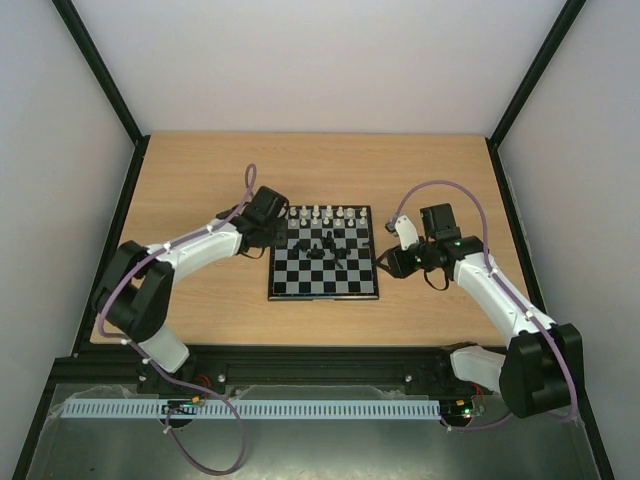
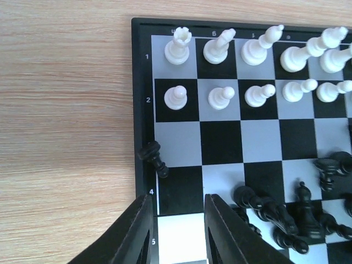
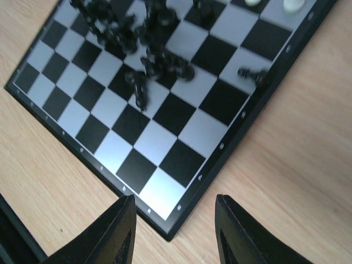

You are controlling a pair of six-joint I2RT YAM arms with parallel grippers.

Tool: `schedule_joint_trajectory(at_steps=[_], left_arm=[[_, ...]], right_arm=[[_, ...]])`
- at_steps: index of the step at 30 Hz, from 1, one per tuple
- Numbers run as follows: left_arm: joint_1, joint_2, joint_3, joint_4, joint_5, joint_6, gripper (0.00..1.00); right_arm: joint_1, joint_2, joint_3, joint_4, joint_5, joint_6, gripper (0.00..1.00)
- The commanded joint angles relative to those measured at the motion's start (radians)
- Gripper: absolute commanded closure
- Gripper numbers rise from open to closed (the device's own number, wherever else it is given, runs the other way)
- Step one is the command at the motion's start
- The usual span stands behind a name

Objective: Set up the chess pieces on the board

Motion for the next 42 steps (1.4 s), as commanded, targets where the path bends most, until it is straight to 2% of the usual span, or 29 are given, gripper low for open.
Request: schedule_joint_trajectory(at_steps=[1, 3, 5, 7, 12, 16, 27, 42], left_arm=[[0.011, 0.047, 0.057, -0.078, -0.044, -0.02, 0.71], [0.024, 0.064, 0.072, -0.09, -0.045, -0.031, 0.7], [0.036, 0.079, 0.091, -0.099, -0.046, -0.032, 0.6], [0.046, 0.095, 0.111, -0.1, -0.036, -0.015, 0.57], [0.099, 0.151, 0.163, -0.108, 0.06, 0.086, 0.57], [0.147, 0.2, 0.199, -0.125, 0.145, 0.106, 0.61], [0.136, 0.266, 0.253, -0.159, 0.151, 0.086, 0.65], [0.069, 0.322, 0.29, -0.191, 0.116, 0.094, 0.66]], right_arm=[[-0.005, -0.009, -0.005, 0.038, -0.028, -0.001, 0.6], [-0.005, -0.012, -0.006, 0.032, -0.021, -0.004, 0.59], [-0.004, -0.016, -0.007, 0.028, -0.026, -0.006, 0.59], [-0.005, -0.014, -0.007, 0.028, -0.034, -0.008, 0.59], [-0.005, -0.024, -0.013, 0.031, -0.035, -0.013, 0.59], [-0.004, -0.029, -0.015, 0.034, -0.022, -0.017, 0.59], [-0.004, -0.016, -0.02, 0.039, -0.019, -0.022, 0.59], [-0.004, 0.003, -0.021, 0.037, -0.027, -0.026, 0.58]])
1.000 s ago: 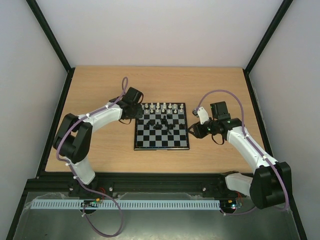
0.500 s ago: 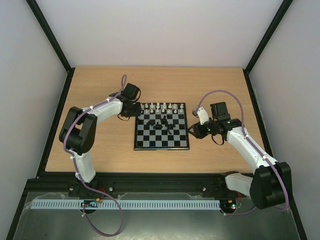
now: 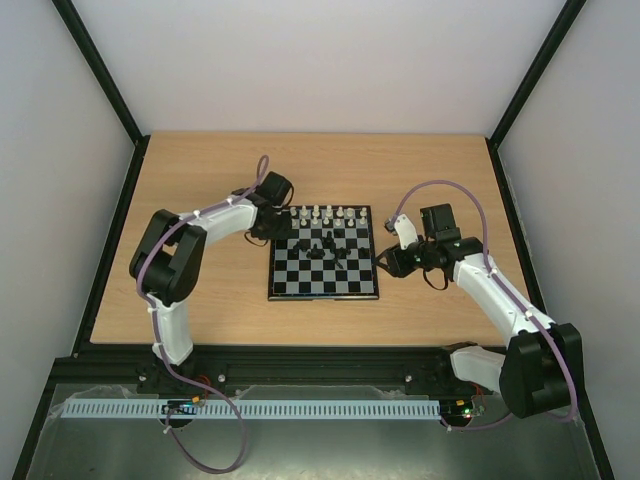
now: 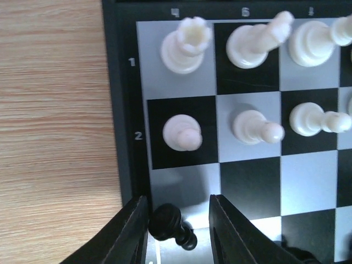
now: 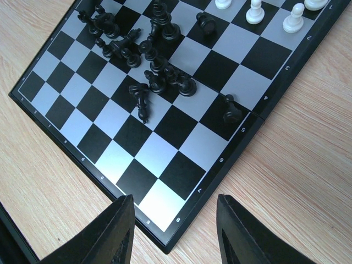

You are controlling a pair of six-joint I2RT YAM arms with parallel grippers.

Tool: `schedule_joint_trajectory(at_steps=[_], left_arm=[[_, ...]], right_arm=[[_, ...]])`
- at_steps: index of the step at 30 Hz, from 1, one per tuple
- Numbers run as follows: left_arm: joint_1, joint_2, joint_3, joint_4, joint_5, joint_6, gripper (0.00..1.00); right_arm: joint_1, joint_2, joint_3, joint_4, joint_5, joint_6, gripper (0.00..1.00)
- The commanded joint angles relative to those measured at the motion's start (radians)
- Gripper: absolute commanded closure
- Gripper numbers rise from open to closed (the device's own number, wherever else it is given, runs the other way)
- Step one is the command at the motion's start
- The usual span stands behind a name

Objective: Set up the chess pieces on the board

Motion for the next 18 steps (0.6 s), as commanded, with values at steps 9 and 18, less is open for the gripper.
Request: schedule_joint_trajectory(at_steps=[9, 18], left_arm=[[-0.057, 0.036, 0.04, -0.053, -0.032, 0.009, 0.69], [-0.064, 0.043, 0.039, -0.054, -0.038, 0.01, 0.73]], right_arm=[[-0.004, 0.014, -0.009, -0.015, -0.013, -0.02, 0.58], [-0.004, 0.014, -0.011, -0.017, -0.013, -0.021, 0.58]])
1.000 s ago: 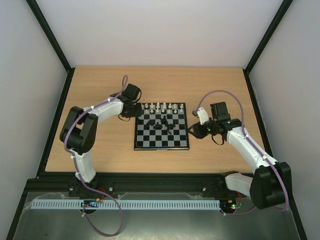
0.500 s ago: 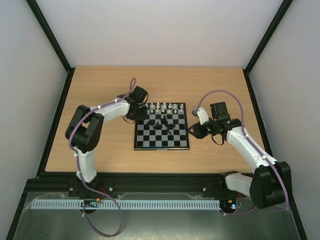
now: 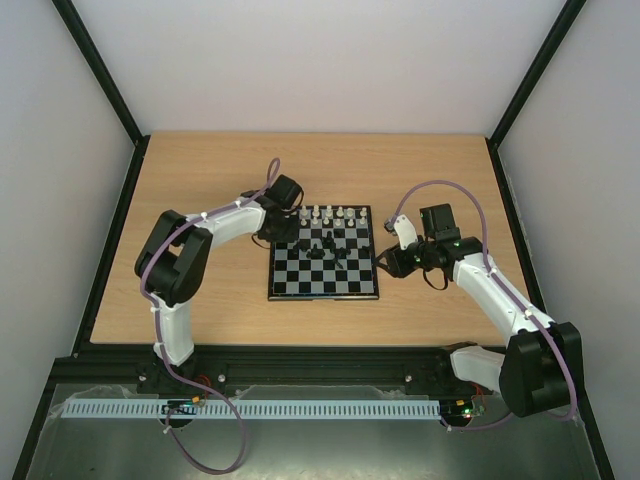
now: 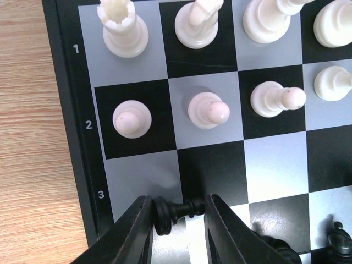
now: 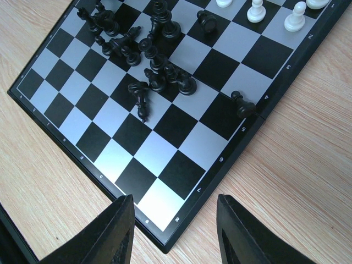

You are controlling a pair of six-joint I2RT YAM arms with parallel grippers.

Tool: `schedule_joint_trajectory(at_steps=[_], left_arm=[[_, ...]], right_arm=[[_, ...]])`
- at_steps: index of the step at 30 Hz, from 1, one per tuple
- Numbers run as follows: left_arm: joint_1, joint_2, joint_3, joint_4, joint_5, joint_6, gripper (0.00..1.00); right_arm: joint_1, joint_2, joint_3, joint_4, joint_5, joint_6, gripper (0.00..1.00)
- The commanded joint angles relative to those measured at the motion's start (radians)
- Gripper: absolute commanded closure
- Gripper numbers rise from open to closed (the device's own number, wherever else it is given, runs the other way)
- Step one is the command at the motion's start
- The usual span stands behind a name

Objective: Set up the chess pieces on the board

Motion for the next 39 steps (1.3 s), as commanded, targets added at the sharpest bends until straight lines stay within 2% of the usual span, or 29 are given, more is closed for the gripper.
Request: schedule_joint_trajectory(at_steps=[1, 24, 32, 39], left_arm=[[-0.002, 0.022, 0.014, -0.037, -0.009, 0.004, 0.73], [0.046, -0.06, -0.116, 0.054, 0.119, -0.007, 0.79], [0.088, -0.133, -0.232, 0.185, 0.262, -0.014, 0.8], [0.116, -0.219, -0.347, 0.312, 0.351, -0.083, 0.8]], right_arm=[[-0.005, 0.008, -0.01, -0.019, -0.013, -0.013, 0.58], [-0.004, 0.023, -0.009, -0.023, -0.015, -0.012, 0.58], [-0.005, 0.025, -0.009, -0.026, -0.033, -0.006, 0.58], [-0.004, 0.048, 0.023, -0.057, -0.103, 0.005, 0.58]])
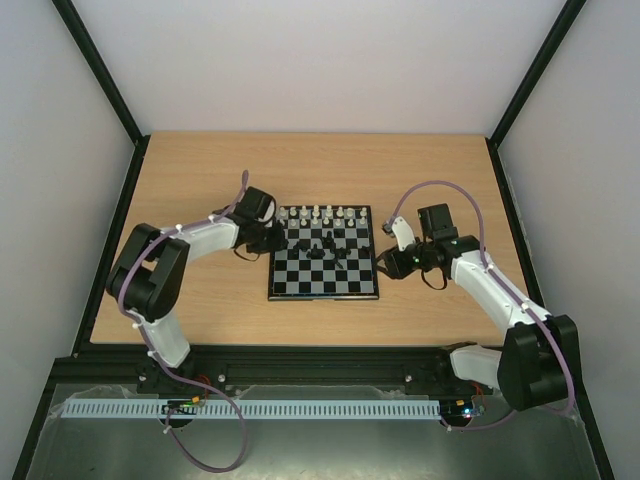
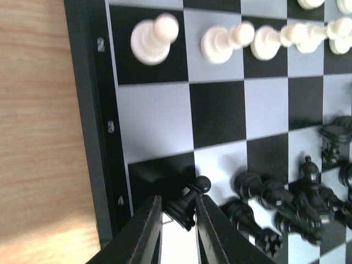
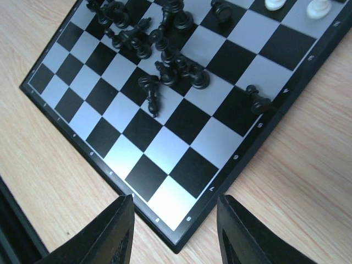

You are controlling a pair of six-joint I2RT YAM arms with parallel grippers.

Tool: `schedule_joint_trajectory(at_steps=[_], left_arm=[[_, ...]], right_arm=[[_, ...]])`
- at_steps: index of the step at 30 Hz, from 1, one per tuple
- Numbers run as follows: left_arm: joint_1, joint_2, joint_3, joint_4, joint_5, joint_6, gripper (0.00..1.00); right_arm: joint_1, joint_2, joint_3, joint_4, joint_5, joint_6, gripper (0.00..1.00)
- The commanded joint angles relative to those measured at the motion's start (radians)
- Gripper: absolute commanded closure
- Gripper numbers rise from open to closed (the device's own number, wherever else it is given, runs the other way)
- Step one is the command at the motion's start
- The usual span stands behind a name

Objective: Set up the chess pieces on the board

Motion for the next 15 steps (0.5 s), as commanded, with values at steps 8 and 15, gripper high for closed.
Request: schedule_joint_trajectory(at_steps=[8, 15], left_arm=[[0.018, -0.131, -0.17, 0.191, 0.165, -0.124, 0.79], [0.017, -0.154, -0.225, 0.249, 0.208, -0.152, 0.79]], right_arm=[[-0.003, 0.062, 0.084, -0.074, -0.103, -0.019, 0.56], [0.004, 0.118, 0.148, -0.104, -0.127, -0.022, 0.56]])
